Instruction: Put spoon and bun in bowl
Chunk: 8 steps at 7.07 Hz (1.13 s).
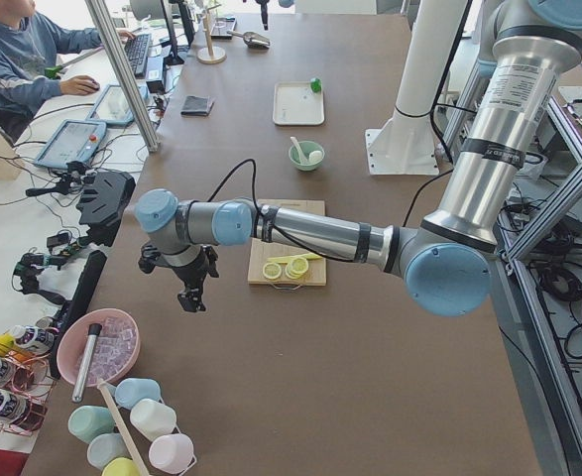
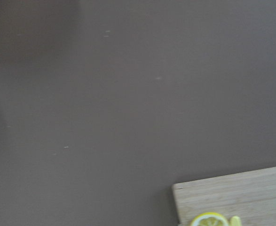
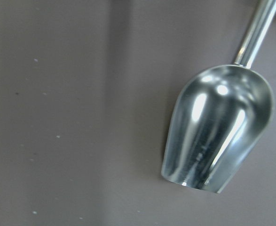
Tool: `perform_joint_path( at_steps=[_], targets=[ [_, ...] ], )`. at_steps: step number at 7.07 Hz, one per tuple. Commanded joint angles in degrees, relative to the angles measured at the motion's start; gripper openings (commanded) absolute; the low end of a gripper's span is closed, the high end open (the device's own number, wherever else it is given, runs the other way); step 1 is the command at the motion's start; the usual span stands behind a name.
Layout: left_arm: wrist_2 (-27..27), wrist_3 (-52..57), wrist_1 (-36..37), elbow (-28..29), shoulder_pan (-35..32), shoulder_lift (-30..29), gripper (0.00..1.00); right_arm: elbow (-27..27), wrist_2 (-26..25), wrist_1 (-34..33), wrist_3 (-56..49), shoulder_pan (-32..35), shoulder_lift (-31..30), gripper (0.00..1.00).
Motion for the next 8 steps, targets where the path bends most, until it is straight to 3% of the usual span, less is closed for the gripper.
perform_joint_path(
  at_steps=[1, 2, 3, 5, 6, 8],
  targets=[
    [7.2, 8.3, 0.1, 5.7, -4.5, 0.4, 0.98, -6.6, -0.4, 0.0, -7.4, 5.3, -0.4, 1.00],
    [8.5, 8.7, -0.1, 6.7, -4.7, 2.2, 0.98, -7.3, -0.4, -0.2, -7.8, 5.9, -0.3, 1.00],
    [8.2, 8.5, -1.9, 7.0, -5.3, 4.7, 0.98, -7.3, -0.1, -5.3, -7.9, 5.3, 1.0, 1.00],
    [6.2, 4.7, -1.3, 6.8, -6.7, 3.6, 0.98, -7.3, -0.1, -12.2, -13.4, 6.7, 4.0, 1.00],
    [3.3, 4.1, -0.9, 6.8, -6.7, 3.6, 0.98, -7.1, 0.7, -13.5, -13.7, 7.7, 3.8, 1.00],
    [3.0, 3.4, -0.9, 5.8, -6.7, 3.4, 0.98, -7.2, 0.8, -14.0, -13.6, 7.1, 4.2, 1.00]
  ],
)
